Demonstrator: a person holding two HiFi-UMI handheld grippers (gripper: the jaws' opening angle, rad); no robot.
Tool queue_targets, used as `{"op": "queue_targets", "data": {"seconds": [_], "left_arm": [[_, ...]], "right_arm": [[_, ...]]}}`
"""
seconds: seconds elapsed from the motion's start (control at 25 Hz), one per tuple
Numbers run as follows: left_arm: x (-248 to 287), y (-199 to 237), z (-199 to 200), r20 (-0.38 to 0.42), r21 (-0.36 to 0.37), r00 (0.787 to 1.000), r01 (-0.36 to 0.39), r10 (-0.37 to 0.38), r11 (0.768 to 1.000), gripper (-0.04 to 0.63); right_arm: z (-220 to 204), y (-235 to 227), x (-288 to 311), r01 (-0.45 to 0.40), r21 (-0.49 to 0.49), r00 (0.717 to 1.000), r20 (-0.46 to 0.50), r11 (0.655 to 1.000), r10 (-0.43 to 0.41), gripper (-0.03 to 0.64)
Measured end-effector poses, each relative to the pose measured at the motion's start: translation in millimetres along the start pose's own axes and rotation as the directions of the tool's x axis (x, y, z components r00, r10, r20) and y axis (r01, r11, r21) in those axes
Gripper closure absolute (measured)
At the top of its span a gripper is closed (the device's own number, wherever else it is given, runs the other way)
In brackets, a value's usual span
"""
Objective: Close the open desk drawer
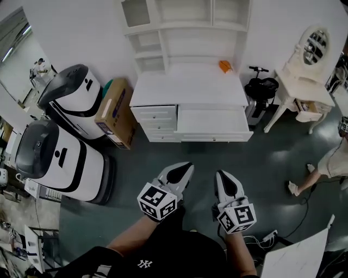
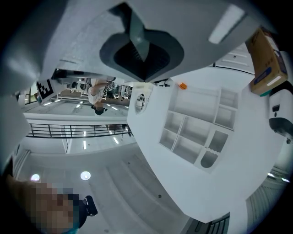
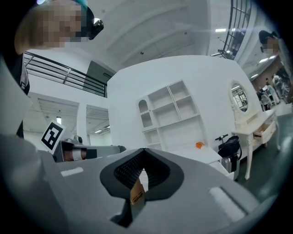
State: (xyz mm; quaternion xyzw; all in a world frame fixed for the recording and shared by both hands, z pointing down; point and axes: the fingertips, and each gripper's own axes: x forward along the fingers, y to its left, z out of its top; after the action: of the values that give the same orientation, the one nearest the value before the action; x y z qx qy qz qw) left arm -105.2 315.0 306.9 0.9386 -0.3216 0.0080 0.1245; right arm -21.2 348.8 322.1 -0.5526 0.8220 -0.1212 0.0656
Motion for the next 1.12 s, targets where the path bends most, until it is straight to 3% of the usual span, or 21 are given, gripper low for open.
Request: {"op": "queue_targets", "data": {"seconds": [0.48, 0.76, 1.12], "left_arm": [[115.2, 140.0, 6.5, -0.074, 0.018, 0.990, 0.120, -0.119, 0.993, 0.595], [167.0, 185.4, -10.6, -0.104, 0.003, 0.979, 0.177, -0.176, 0.984, 0.595], [233.7, 216.6, -50.8, -0.150, -0.013, 0.972, 0.183, -0.183, 0.983, 0.595]], "right_arm": [[-7.6, -56.6, 167.4, 0.093, -0.024, 0.994, -0.051, 0.995, -0.095, 0.592], [-44.0, -108.5, 214.9, 0.188, -0.039, 0.969, -0.154, 0.981, -0.191, 0.583], [-118.2, -191.9, 255.7, 0.228, -0.070, 0.921, -0.307, 0.971, -0.239, 0.561]]}}
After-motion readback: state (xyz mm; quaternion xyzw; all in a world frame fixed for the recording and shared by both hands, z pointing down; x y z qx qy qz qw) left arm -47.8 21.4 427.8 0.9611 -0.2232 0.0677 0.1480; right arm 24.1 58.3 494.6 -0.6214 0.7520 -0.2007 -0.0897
